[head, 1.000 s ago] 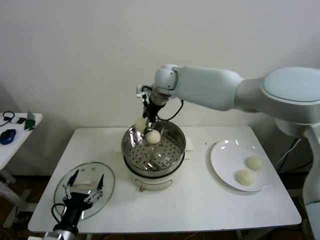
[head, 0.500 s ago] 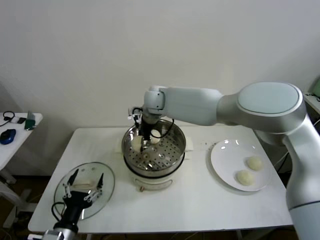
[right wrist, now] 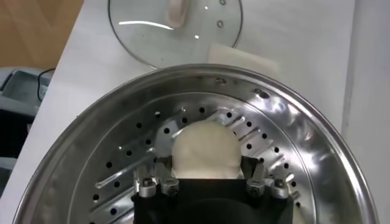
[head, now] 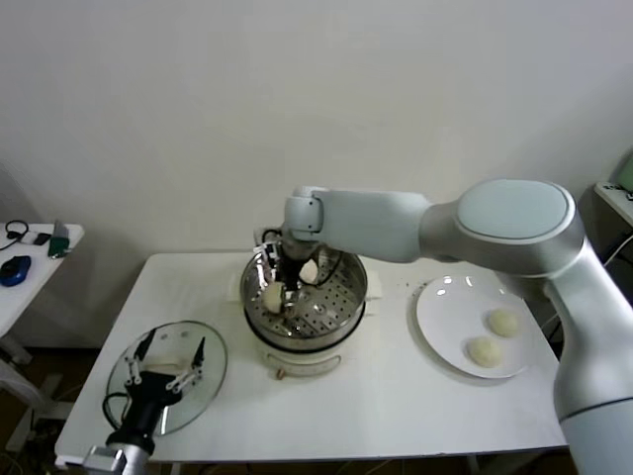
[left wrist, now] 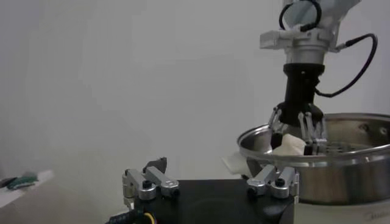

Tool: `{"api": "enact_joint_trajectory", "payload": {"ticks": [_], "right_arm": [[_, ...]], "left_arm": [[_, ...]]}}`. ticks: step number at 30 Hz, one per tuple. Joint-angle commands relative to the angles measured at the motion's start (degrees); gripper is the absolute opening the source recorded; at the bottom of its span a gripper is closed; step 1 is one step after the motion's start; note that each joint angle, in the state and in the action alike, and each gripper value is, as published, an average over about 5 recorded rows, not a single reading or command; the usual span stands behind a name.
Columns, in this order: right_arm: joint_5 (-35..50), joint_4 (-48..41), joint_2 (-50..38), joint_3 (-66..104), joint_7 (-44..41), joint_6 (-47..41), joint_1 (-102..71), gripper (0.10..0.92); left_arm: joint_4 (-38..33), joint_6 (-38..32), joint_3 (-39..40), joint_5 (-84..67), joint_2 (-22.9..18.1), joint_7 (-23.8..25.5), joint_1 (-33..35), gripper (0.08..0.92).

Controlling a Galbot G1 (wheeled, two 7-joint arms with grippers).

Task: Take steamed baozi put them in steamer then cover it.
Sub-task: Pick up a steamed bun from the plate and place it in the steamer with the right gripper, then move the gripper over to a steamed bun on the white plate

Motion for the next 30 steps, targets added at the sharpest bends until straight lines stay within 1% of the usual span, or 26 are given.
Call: {"api": "enact_joint_trajectory", "payload": {"ticks": [1,4,9,14,18,21,26,30], "right_arm": [[-0.9,0.0,-0.3,0.4,-0.4,-0.1,-0.8,0.774],[-1.0,1.0,-1.4,0.5,-0.7,-0.1,0.2,0.814],[-0.5,3.8,-4.9,1.1,-1.5,0.5,3.6,0.822],[-0.3,12.1,-11.9,0.7,-4.0,1.6,9.8,0.823],[-1.9,18.6,-20.0,0.2,-5.9,2.3,14.1,0.823],[-4.7,23.3,-27.6,-0.8,-7.1,3.1,17.0,0.823],[-11.6,29.5,-39.7,-3.5,-8.5,4.2,19.9,0.823],[-17.8,32.3,-48.9,-5.2,-9.1,5.0,18.5,0.823]], "left_arm": [[-0.1,0.1,-0.1,-0.3,-0.1,0.0,0.1,0.823],[0.2,0.0,-0.1,-0.2,-0.1,0.0,0.2,0.823],[0.3,0.0,0.0,-0.1,-0.1,-0.1,0.2,0.823],[0.1,0.1,0.3,0.1,-0.2,-0.1,0.1,0.823],[0.3,0.2,0.3,0.2,-0.3,-0.1,0.0,0.823],[0.4,0.3,0.3,0.2,-0.3,-0.1,-0.2,0.823],[0.8,0.6,0.0,0.1,-0.3,-0.2,-0.9,0.823],[1.0,1.0,-0.1,0.2,-0.5,-0.2,-1.6,0.823]]}}
